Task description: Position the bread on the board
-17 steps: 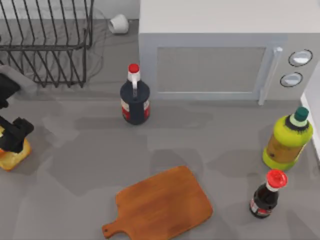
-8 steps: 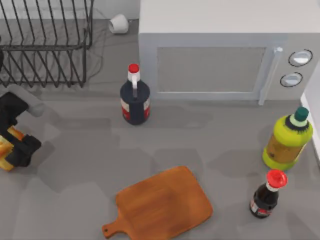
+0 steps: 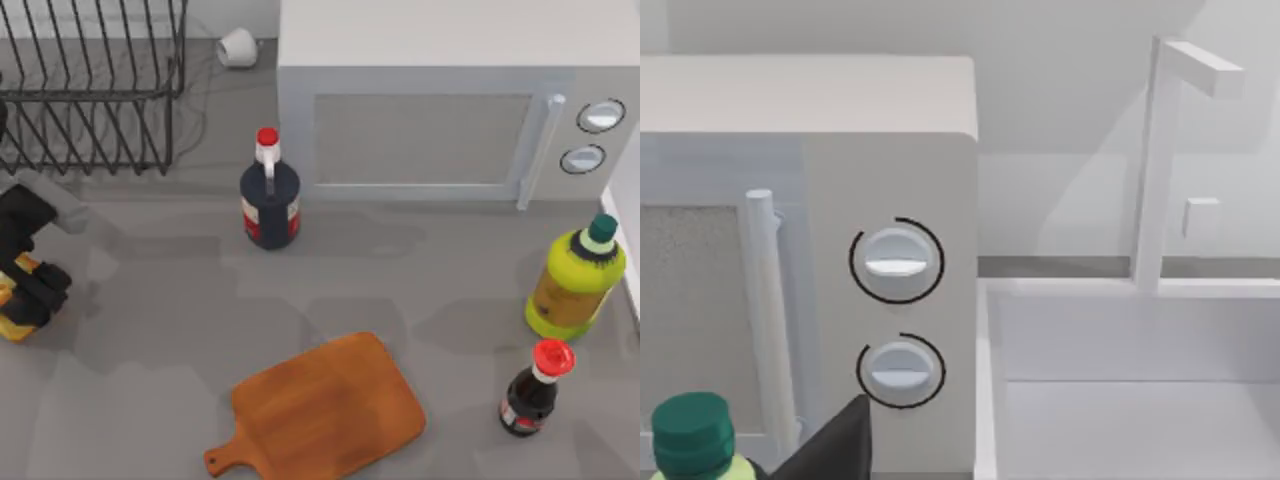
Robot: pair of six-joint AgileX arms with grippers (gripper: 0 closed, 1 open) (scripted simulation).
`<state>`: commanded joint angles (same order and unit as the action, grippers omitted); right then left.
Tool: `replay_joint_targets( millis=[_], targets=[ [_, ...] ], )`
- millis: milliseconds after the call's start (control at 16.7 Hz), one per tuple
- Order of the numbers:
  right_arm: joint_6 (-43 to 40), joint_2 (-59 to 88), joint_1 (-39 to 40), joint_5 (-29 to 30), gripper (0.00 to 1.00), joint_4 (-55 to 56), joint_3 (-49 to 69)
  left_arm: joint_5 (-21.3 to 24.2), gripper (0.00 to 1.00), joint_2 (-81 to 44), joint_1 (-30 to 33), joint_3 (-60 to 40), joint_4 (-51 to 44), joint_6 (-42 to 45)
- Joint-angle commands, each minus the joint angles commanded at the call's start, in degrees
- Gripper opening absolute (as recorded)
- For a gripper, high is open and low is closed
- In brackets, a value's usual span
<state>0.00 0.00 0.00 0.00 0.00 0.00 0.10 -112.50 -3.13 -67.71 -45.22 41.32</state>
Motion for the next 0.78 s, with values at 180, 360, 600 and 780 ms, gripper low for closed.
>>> replay_joint_targets(
  millis=[180,360,600,780],
  targets=[
    [0.0,0.0,0.0,0.0,1.00,0.0,0.0,0.0,0.17,0.0,0.0,0.0,0.0,0.0],
    [0.0,0.0,0.0,0.0,1.00,0.0,0.0,0.0,0.00,0.0,0.0,0.0,0.0,0.0],
    [0.0,0.0,0.0,0.0,1.00,0.0,0.0,0.0,0.00,0.0,0.0,0.0,0.0,0.0],
    [0.0,0.0,0.0,0.0,1.00,0.0,0.0,0.0,0.00,0.0,0.0,0.0,0.0,0.0]
  ],
)
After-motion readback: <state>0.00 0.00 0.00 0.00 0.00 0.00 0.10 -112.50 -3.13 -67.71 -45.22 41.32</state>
